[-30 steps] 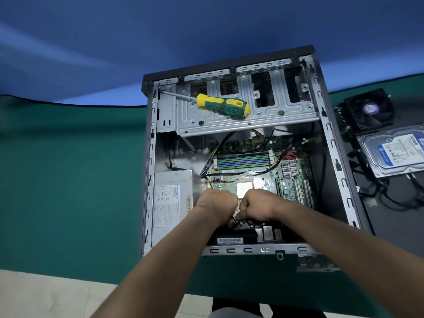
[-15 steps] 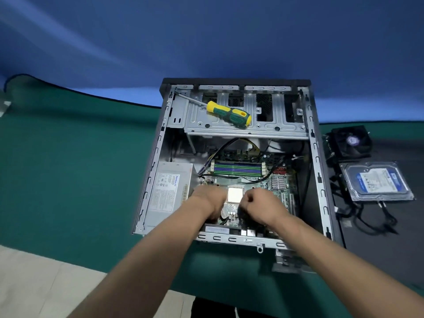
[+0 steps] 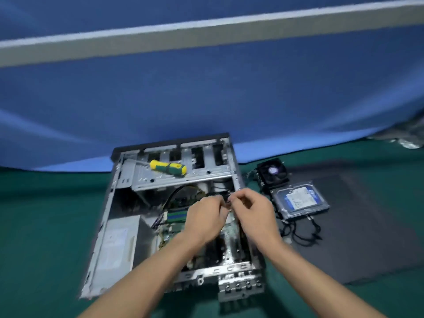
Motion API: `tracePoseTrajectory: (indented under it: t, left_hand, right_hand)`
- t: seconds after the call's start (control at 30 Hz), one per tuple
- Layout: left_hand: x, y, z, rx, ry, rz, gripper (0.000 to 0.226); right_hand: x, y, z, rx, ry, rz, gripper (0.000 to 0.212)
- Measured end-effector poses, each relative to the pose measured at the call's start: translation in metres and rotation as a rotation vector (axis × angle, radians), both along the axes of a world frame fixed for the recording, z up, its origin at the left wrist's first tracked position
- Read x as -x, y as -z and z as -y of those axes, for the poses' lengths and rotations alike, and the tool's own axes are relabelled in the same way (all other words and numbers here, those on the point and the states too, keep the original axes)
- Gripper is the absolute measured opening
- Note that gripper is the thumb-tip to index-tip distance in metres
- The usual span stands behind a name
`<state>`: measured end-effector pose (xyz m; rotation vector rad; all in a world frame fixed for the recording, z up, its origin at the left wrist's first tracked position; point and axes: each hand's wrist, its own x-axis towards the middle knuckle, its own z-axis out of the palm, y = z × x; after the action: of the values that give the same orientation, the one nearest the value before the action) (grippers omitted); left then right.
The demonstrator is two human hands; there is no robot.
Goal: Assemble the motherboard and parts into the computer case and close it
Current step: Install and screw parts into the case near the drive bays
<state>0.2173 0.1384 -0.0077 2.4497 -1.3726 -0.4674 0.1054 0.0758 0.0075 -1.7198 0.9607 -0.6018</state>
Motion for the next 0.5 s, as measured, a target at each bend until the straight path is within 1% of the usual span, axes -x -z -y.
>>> tracePoseTrajectory:
  t: [0.03, 0.1, 0.17, 0.2, 0.27, 0.3, 0.37, 0.43, 0.5]
  left_hand:
    - [0.008, -0.002, 0.014, 0.072, -0.004, -0.003, 0.011]
    - [0.020, -0.004, 0.043, 0.175, 0.006, 0.003, 0.009]
    - [0.028, -0.003, 0.066, 0.225, 0.033, 0.017, 0.011]
    - [0.030, -0.001, 0.075, 0.230, 0.052, 0.023, 0.013]
    - [0.034, 0.006, 0.086, 0.207, 0.105, 0.069, 0.018]
    - [0.035, 0.010, 0.090, 0.184, 0.138, 0.113, 0.019]
    - [0.039, 0.015, 0.093, 0.141, 0.165, 0.183, 0.019]
    - [0.039, 0.017, 0.095, 0.104, 0.156, 0.217, 0.019]
    - [0.038, 0.019, 0.096, 0.081, 0.141, 0.235, 0.021]
  right_hand:
    - [0.009, -0.003, 0.011, 0.028, 0.035, -0.003, 0.019]
    - [0.028, -0.006, 0.037, 0.100, 0.109, -0.071, 0.017]
    - [0.045, -0.003, 0.061, 0.164, 0.135, -0.200, 0.016]
    - [0.052, -0.001, 0.073, 0.194, 0.114, -0.285, 0.013]
    - [0.064, 0.007, 0.093, 0.264, 0.005, -0.495, 0.009]
    - [0.067, 0.011, 0.103, 0.300, -0.068, -0.601, 0.011]
    - [0.071, 0.020, 0.122, 0.350, -0.215, -0.780, 0.023]
    - [0.071, 0.029, 0.136, 0.383, -0.320, -0.889, 0.029]
    - [0.067, 0.042, 0.147, 0.478, -0.437, -0.982, 0.032]
